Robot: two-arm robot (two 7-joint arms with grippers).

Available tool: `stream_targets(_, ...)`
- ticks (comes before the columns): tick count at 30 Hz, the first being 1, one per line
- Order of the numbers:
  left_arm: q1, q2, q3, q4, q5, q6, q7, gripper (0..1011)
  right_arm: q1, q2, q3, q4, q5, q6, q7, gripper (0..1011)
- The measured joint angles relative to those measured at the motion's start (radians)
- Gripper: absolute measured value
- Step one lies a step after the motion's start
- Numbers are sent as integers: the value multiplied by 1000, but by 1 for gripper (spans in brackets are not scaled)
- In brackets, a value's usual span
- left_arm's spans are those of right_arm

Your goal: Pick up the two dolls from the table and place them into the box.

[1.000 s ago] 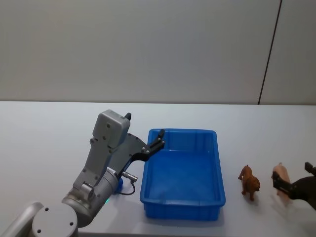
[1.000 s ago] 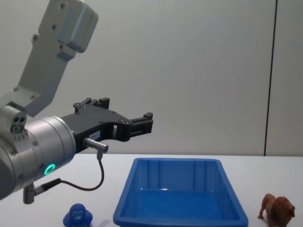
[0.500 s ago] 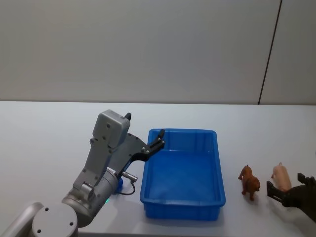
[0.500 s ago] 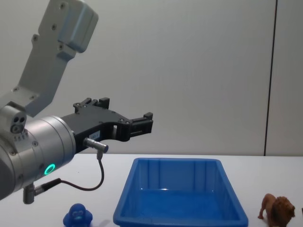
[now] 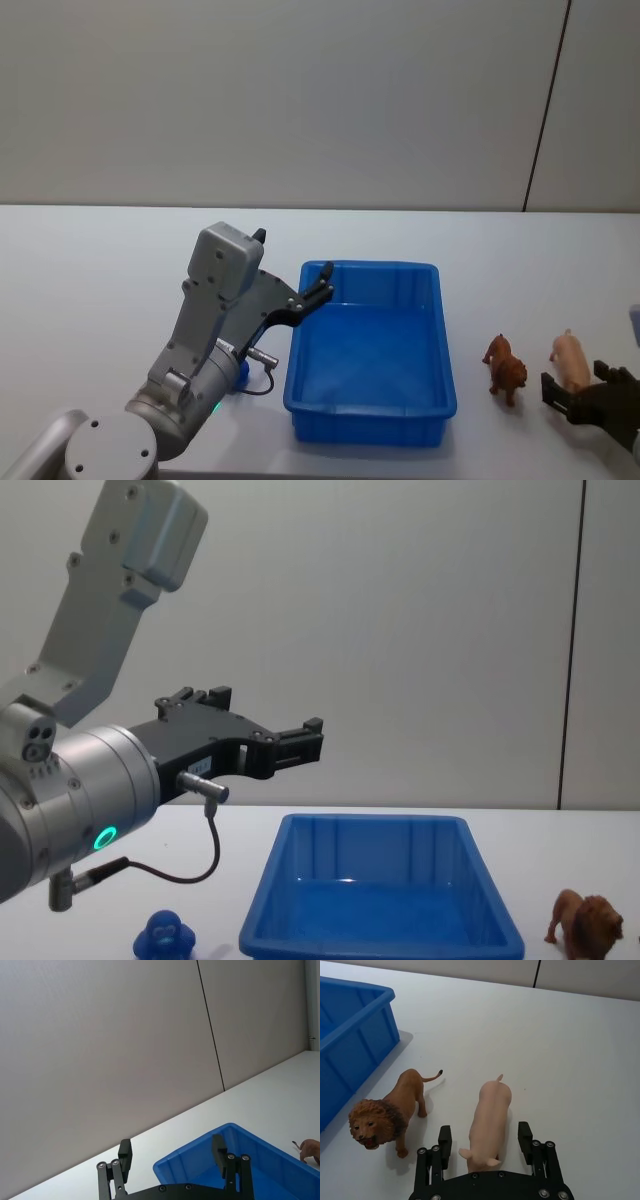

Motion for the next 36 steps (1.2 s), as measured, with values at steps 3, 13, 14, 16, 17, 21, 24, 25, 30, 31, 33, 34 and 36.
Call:
stream_targets(3, 0, 0, 0, 0, 0, 0, 0, 1002, 2, -2, -1, 3, -2, 5, -1, 785)
stream_targets(13, 0, 0, 0, 0, 0, 0, 0, 1002, 9, -9, -3, 12, -9, 20, -4, 451)
stream_targets(14, 0, 0, 0, 0, 0, 0, 0, 1002, 9, -9, -3, 12, -9, 20, -4, 434)
stream_targets(16, 0, 0, 0, 0, 0, 0, 0, 1002, 9, -10, -3, 12, -11, 20, -6, 372)
stream_targets(17, 0, 0, 0, 0, 0, 0, 0, 1002, 9, -10, -3, 12, -12, 19, -7, 364)
stream_targets(21, 0, 0, 0, 0, 0, 0, 0, 1002, 9, -12, -2, 6, -14, 9, -13, 362)
stream_targets(24, 0, 0, 0, 0, 0, 0, 0, 1002, 8, -12, -1, -2, -16, -7, -20, 362)
stream_targets(25, 0, 0, 0, 0, 0, 0, 0, 1002, 8, -13, -1, -5, -17, -12, -22, 362)
stream_targets(30, 0, 0, 0, 0, 0, 0, 0, 1002, 6, -14, 2, -28, -20, -46, -27, 362)
stream_targets(31, 0, 0, 0, 0, 0, 0, 0, 1002, 6, -14, 2, -33, -21, -51, -27, 363)
stream_targets(33, 0, 0, 0, 0, 0, 0, 0, 1002, 6, -14, 3, -42, -22, -62, -27, 363)
stream_targets(34, 0, 0, 0, 0, 0, 0, 0, 1002, 7, -14, 3, -51, -23, -71, -24, 362)
stream_targets(36, 0, 0, 0, 0, 0, 0, 0, 1002, 8, -14, 4, -63, -23, -79, -20, 362)
